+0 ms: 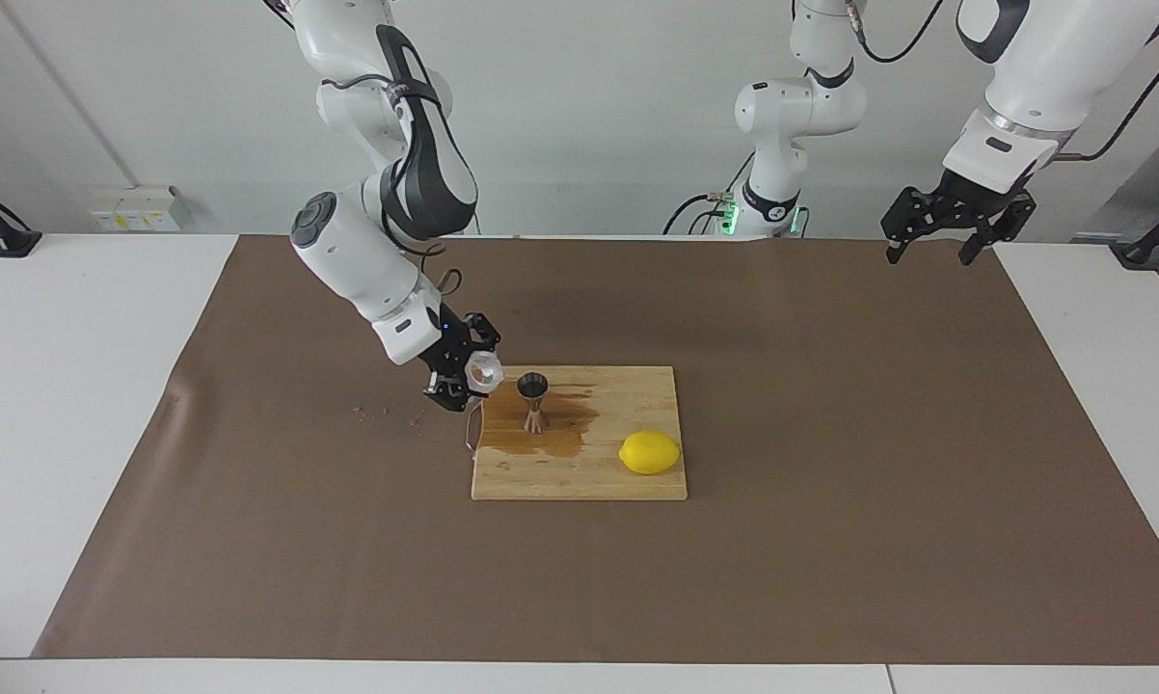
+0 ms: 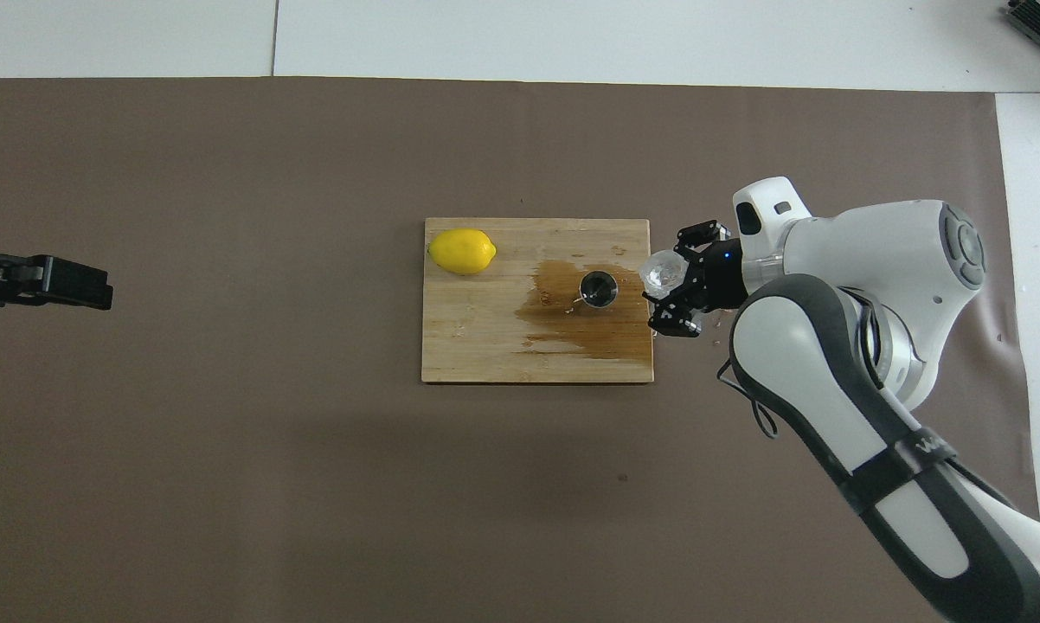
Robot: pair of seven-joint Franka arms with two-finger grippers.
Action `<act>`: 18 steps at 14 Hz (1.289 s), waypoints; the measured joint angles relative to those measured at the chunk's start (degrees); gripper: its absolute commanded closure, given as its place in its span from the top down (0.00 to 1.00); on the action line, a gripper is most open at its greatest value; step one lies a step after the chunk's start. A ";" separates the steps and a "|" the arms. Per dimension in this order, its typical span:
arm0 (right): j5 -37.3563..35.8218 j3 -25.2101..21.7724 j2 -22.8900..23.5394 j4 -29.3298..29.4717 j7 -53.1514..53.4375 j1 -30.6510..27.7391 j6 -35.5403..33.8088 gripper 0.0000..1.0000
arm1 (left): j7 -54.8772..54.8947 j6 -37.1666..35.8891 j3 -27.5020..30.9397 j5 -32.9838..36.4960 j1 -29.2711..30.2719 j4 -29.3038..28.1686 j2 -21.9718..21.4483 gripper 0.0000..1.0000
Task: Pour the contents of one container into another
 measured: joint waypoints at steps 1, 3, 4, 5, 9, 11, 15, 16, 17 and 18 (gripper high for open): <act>-2.89 0.00 0.00 0.18 2.28 0.98 0.00 0.27 | 0.00 0.00 0.00 0.00 0.00 0.00 0.00 1.00; -8.32 0.01 0.00 0.37 6.56 2.88 0.00 0.27 | 0.00 0.00 0.00 0.00 0.00 0.00 0.00 1.00; -10.61 0.02 0.00 0.43 8.36 3.77 0.00 0.27 | 0.00 0.00 0.00 0.00 0.00 0.00 0.00 1.00; -12.35 0.02 0.00 0.47 9.67 4.30 0.00 0.27 | 0.00 0.00 0.00 0.00 0.00 0.00 0.00 1.00; -17.37 0.02 0.00 0.52 12.35 4.95 -0.04 0.27 | 0.00 0.00 0.00 0.00 0.00 0.00 0.00 1.00; -19.77 0.02 0.00 0.54 14.64 5.41 -0.05 0.27 | 0.00 -0.01 0.00 0.00 0.00 0.00 0.00 1.00; -24.39 0.02 0.00 0.84 18.36 6.84 -0.05 0.27 | 0.00 -0.01 0.00 0.00 0.00 0.00 0.00 1.00; -26.01 0.02 0.00 1.14 19.18 7.01 -0.05 0.27 | 0.00 -0.01 0.00 0.00 0.00 0.00 0.00 1.00; -27.73 0.02 0.00 1.48 20.11 7.11 -0.05 0.27 | 0.00 -0.01 0.00 0.00 0.00 0.00 0.00 1.00; -29.22 0.02 0.00 1.68 20.99 7.25 -0.05 0.27 | 0.00 -0.01 0.00 0.00 0.00 0.00 0.00 1.00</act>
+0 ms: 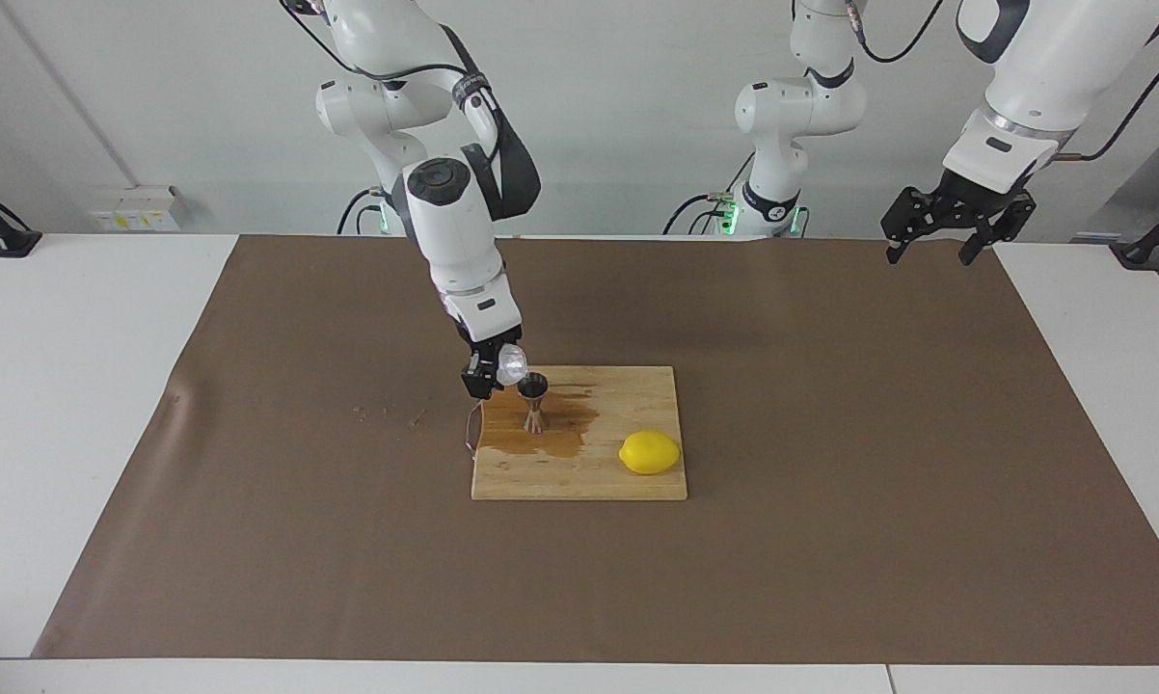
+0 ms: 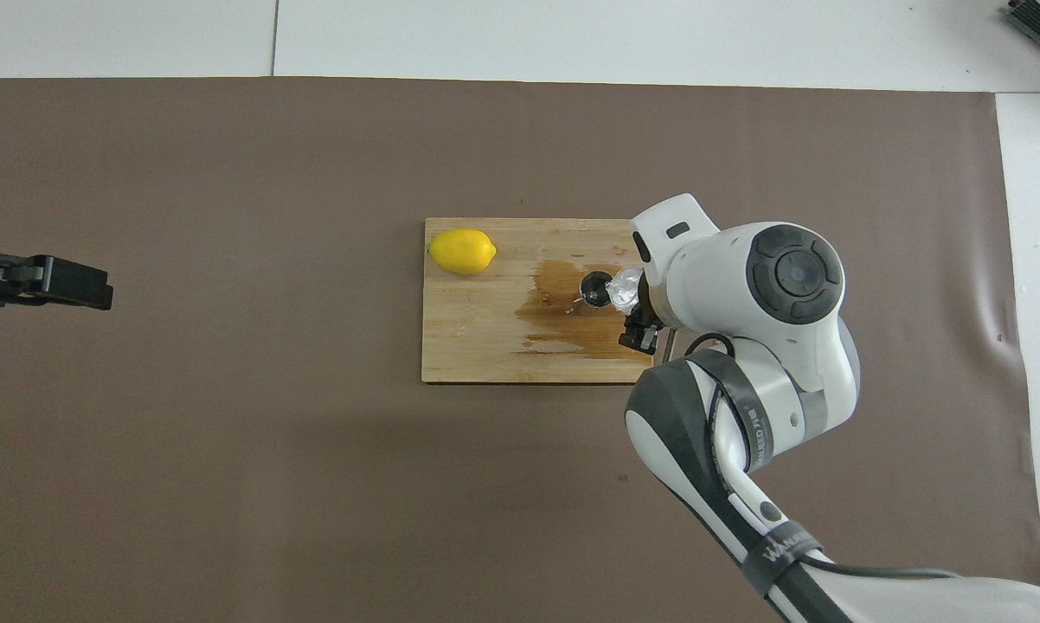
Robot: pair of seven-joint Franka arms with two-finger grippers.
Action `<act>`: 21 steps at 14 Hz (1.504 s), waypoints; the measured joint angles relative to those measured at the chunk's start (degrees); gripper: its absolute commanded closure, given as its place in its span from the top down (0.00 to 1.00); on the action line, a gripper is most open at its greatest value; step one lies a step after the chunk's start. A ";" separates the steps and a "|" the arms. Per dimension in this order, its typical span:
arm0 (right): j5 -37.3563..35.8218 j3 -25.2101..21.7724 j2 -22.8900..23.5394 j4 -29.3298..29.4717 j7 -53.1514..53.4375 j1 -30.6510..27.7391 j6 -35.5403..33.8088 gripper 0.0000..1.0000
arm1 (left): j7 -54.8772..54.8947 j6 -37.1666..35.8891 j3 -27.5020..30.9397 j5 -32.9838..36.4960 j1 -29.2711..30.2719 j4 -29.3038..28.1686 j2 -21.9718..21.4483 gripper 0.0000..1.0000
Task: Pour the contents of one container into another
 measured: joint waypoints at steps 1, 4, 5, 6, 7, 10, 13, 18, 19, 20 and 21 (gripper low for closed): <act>-1.25 0.00 0.00 0.09 0.66 0.26 0.00 0.27 | 0.00 0.00 0.00 0.00 0.00 0.00 0.00 1.00; -2.99 0.00 0.00 0.30 1.34 0.76 -0.26 0.27 | 0.00 0.00 0.00 0.00 0.00 0.00 0.00 1.00; -3.08 0.00 0.00 0.40 1.34 0.78 -0.30 0.27 | 0.00 0.00 0.00 0.00 0.00 0.00 0.00 1.00; -3.12 0.00 0.00 0.50 1.34 0.78 -0.35 0.27 | 0.00 0.00 0.00 0.00 0.00 0.00 0.00 1.00; -3.14 0.00 0.00 0.57 1.34 0.79 -0.37 0.27 | 0.00 0.00 0.00 0.00 0.00 0.00 0.00 1.00; -3.16 0.00 0.00 0.63 1.34 0.80 -0.40 0.27 | 0.00 0.00 0.00 0.00 0.00 0.00 0.00 1.00; -3.17 0.00 0.00 0.63 1.34 0.83 -0.43 0.27 | 0.00 0.00 0.00 0.00 0.00 0.00 0.00 1.00; -3.19 0.00 0.00 0.64 1.34 0.91 -0.46 0.27 | 0.00 0.00 0.00 0.00 0.00 0.00 0.00 1.00; -3.19 0.00 0.00 0.64 1.34 0.93 -0.47 0.27 | 0.00 0.00 0.00 0.00 0.00 0.00 0.00 1.00; -3.19 0.00 0.00 0.64 1.34 0.94 -0.48 0.27 | 0.00 0.00 0.00 0.00 0.00 0.00 0.00 1.00; -3.19 0.00 0.00 0.64 1.34 0.94 -0.48 0.27 | 0.00 0.00 0.00 0.00 0.00 0.00 0.00 1.00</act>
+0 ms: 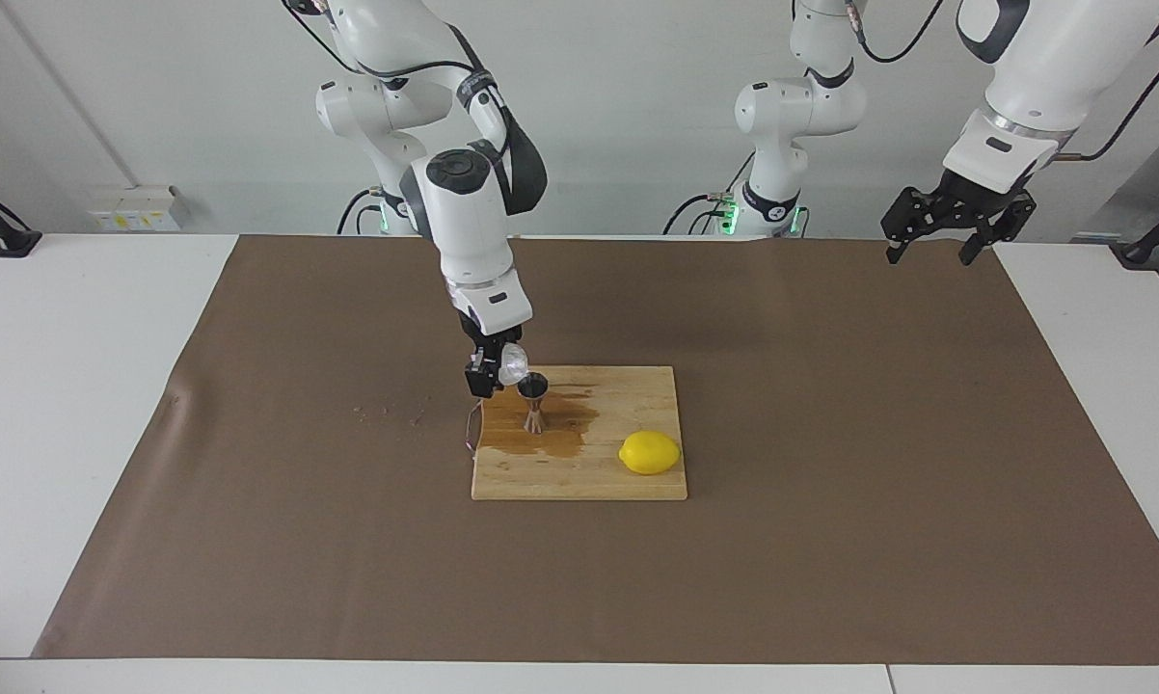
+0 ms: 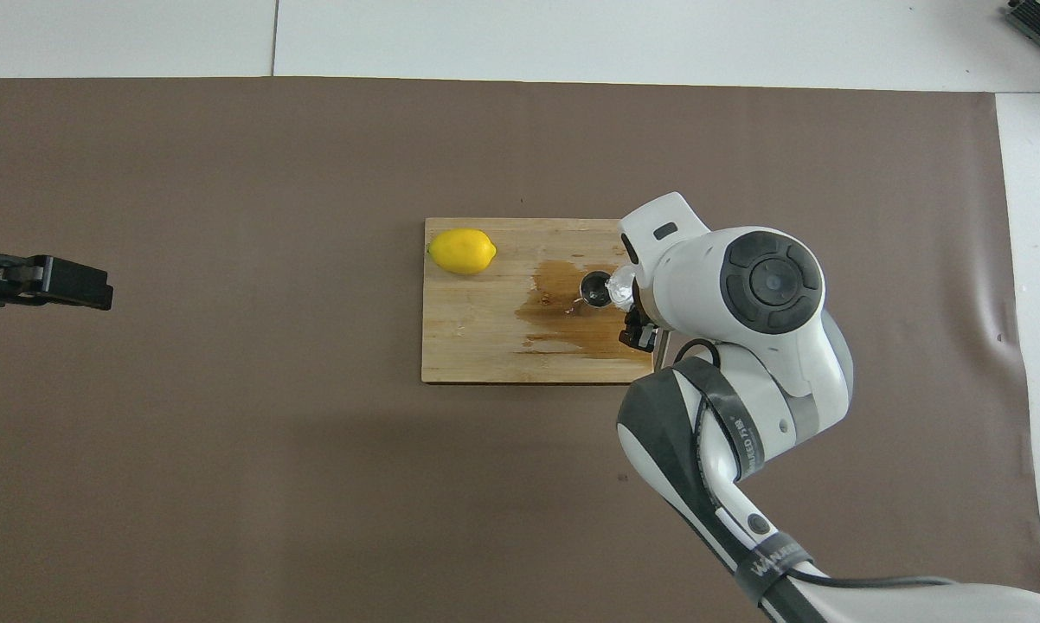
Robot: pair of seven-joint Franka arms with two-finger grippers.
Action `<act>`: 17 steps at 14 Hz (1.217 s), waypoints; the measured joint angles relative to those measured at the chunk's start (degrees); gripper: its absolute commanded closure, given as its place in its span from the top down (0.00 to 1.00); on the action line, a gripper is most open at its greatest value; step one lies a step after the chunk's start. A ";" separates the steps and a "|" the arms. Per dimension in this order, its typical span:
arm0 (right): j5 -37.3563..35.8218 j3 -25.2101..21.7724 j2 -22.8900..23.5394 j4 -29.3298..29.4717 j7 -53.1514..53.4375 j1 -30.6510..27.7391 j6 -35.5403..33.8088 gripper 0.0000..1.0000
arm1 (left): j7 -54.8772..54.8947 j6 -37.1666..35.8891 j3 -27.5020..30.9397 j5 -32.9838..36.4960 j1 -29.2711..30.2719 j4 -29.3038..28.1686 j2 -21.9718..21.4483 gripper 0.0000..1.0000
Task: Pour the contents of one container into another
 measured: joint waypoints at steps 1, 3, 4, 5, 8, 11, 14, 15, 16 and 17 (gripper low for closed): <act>0.00 0.00 0.00 0.00 0.00 0.00 -0.01 0.27 | 0.00 0.00 0.00 0.00 0.00 0.00 0.00 1.00; 0.00 0.00 0.00 0.00 0.00 0.00 -0.02 0.27 | 0.00 0.00 0.00 0.00 0.00 0.00 0.00 1.00; 0.00 0.00 0.00 0.00 0.00 0.01 -0.04 0.27 | 0.00 0.00 0.00 0.00 0.00 0.00 0.00 1.00; 0.00 0.00 0.00 0.00 0.00 0.03 -0.04 0.27 | 0.00 0.00 0.00 0.00 0.00 0.00 0.00 1.00; 0.00 0.01 0.00 0.00 -0.19 0.05 -0.04 0.27 | 0.00 0.00 0.00 0.00 0.00 0.00 0.00 1.00; 0.50 0.01 0.01 -0.01 -2.77 -0.05 -0.04 0.27 | 0.00 0.00 0.00 0.00 0.00 0.00 0.00 1.00; 3.47 -0.01 0.02 -0.02 -6.36 -0.32 0.00 0.27 | 0.00 0.00 0.00 0.00 0.00 0.00 0.00 1.00; 4.75 -0.02 0.02 -0.02 -7.42 -0.51 0.14 0.27 | 0.00 0.00 0.00 0.00 0.00 0.00 0.00 1.00; 5.69 -0.03 0.02 -0.02 -8.49 -0.79 0.48 0.27 | 0.00 0.00 0.00 0.00 0.00 0.00 0.00 1.00; 6.78 -0.03 0.02 0.00 -9.64 -1.12 0.74 0.27 | 0.00 0.00 0.00 0.00 0.00 0.00 0.00 1.00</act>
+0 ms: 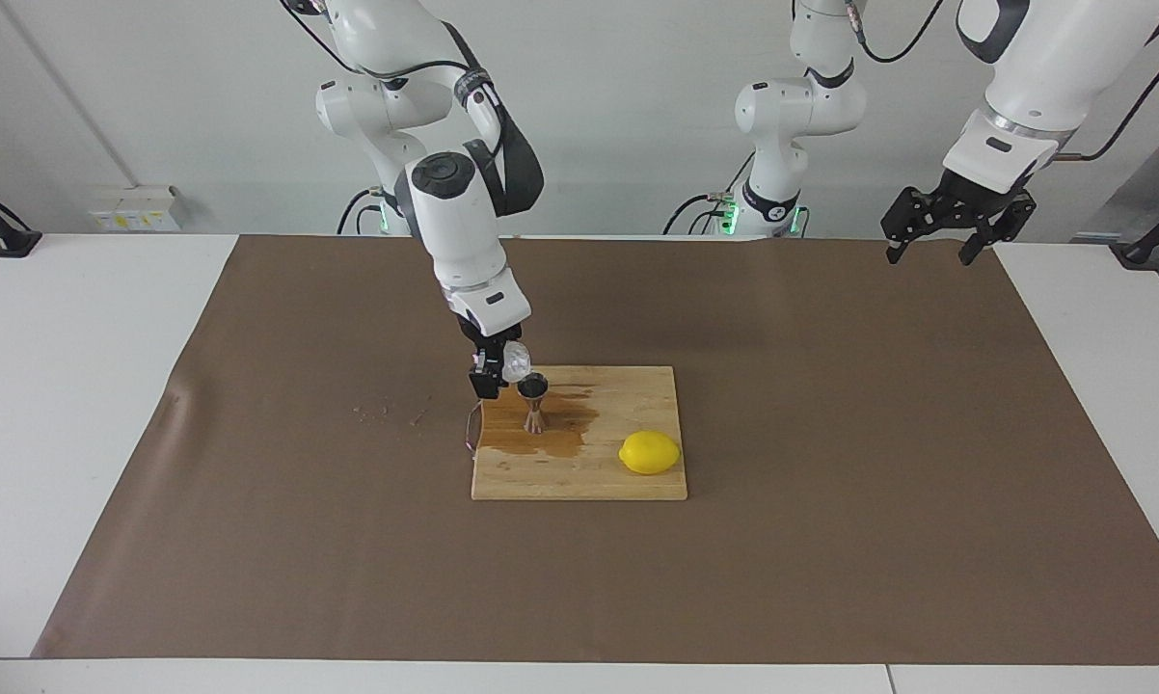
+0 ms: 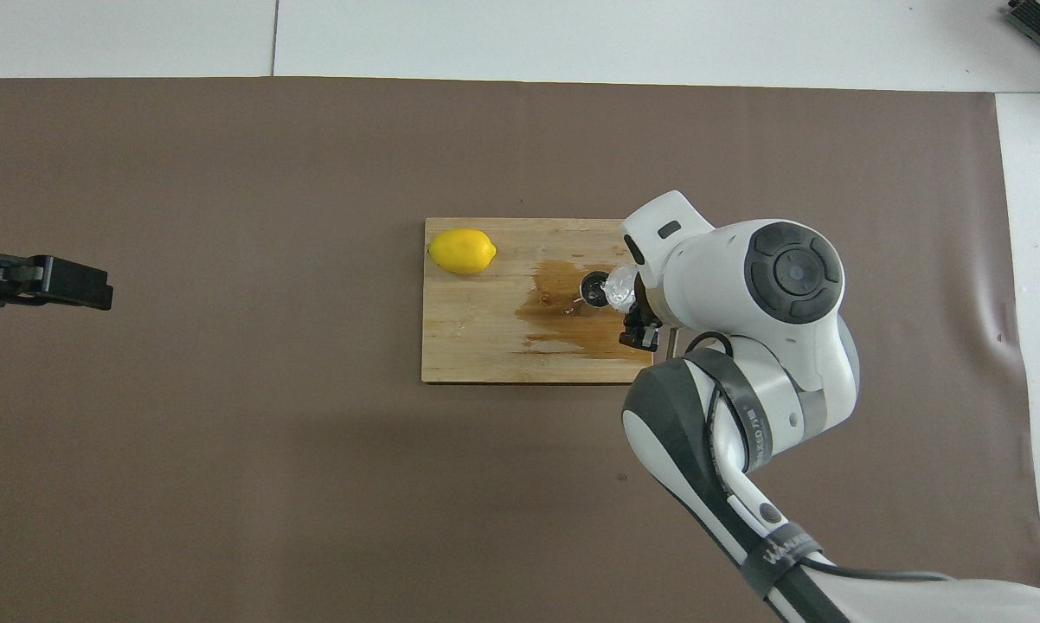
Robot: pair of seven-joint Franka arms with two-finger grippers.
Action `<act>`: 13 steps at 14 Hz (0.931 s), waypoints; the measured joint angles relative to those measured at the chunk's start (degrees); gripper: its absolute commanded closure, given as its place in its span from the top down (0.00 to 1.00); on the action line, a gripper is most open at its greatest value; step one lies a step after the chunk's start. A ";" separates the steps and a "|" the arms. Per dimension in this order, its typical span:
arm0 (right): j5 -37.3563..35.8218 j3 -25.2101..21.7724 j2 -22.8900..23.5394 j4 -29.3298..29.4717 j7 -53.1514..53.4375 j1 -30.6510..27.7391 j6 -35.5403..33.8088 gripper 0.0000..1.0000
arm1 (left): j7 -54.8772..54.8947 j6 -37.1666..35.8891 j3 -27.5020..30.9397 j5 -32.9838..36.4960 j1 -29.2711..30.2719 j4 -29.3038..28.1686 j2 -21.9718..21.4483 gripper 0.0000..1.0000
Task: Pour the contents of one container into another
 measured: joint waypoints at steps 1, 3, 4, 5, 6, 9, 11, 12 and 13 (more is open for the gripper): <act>1.49 -0.01 0.00 0.04 -1.48 -0.34 0.12 0.27 | 0.00 0.00 0.00 0.00 0.00 0.00 0.00 1.00; 4.28 -0.06 0.00 0.13 -4.53 -1.09 0.26 0.26 | 0.00 0.00 0.00 0.00 0.00 0.00 0.00 1.00; 4.90 -0.08 0.00 0.15 -5.41 -1.30 0.32 0.26 | 0.00 0.00 0.00 0.00 0.00 0.00 0.00 1.00; 5.04 -0.08 0.00 0.15 -5.64 -1.42 0.62 0.26 | 0.00 0.00 0.00 0.00 0.00 0.00 0.00 1.00; 5.22 -0.06 0.00 0.14 -5.86 -1.46 1.46 0.26 | 0.00 0.00 0.00 0.00 0.00 0.00 0.00 1.00; 8.39 -0.03 0.01 -0.10 -8.62 -1.49 3.68 0.26 | 0.00 0.00 0.00 0.00 0.00 0.00 0.00 1.00; 13.49 -0.06 0.01 -0.23 -13.13 -2.00 4.40 0.25 | 0.00 0.00 0.00 0.00 0.00 0.00 0.00 1.00; 16.10 -0.06 0.01 -0.28 -15.78 -2.58 4.44 0.25 | 0.00 0.00 0.00 0.00 0.00 0.00 0.00 1.00; 18.82 -0.07 0.01 -0.37 -18.68 -3.32 4.46 0.25 | 0.00 0.00 0.00 0.00 0.00 0.00 0.00 1.00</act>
